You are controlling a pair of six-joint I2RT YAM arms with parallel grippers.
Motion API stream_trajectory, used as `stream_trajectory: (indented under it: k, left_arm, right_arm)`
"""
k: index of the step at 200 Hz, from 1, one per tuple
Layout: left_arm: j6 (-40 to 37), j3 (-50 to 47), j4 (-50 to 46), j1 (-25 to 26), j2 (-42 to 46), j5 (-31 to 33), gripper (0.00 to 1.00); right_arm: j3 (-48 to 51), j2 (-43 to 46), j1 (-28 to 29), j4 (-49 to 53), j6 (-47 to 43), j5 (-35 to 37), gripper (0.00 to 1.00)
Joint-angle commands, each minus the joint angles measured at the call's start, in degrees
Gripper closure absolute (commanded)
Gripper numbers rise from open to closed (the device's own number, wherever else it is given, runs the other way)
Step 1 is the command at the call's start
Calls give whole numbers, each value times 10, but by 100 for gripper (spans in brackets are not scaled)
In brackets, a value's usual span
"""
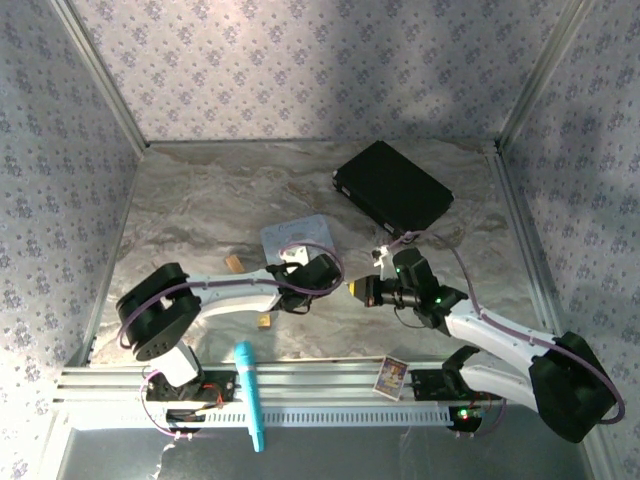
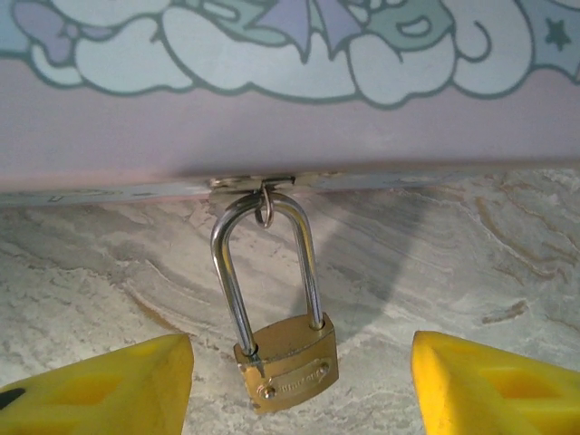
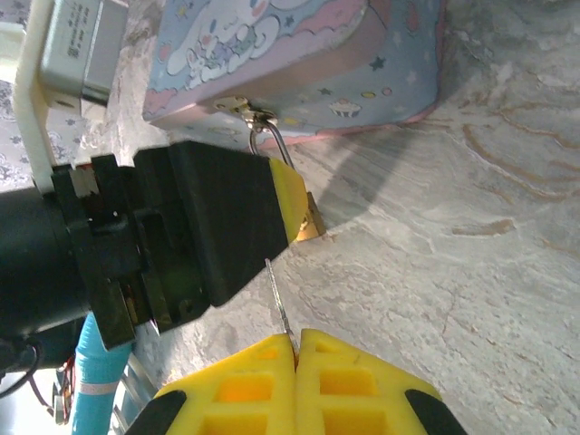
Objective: Unlock the padlock with the key
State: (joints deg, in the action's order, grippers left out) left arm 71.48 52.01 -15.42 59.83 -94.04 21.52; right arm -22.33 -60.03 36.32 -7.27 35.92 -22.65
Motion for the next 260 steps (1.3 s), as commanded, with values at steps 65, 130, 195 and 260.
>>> stream_trajectory:
  k: [65,130,195,260]
  left_arm:
    - [44,-20,41,-16,-36,3,52]
    - [55,-42,56,-16,-36,1,58]
    - [62,-55,77,-24,-35,-19,73]
    - [102,-75,114,-34,-8,-63,74]
  right_arm:
    - [24,-12,3,-35,16,16,100]
    - [20,-78,23,-90,34,11,100]
    - [23,-174,42,-186,80,-12,100]
    - [40,-228,52,-291,120,-57,100]
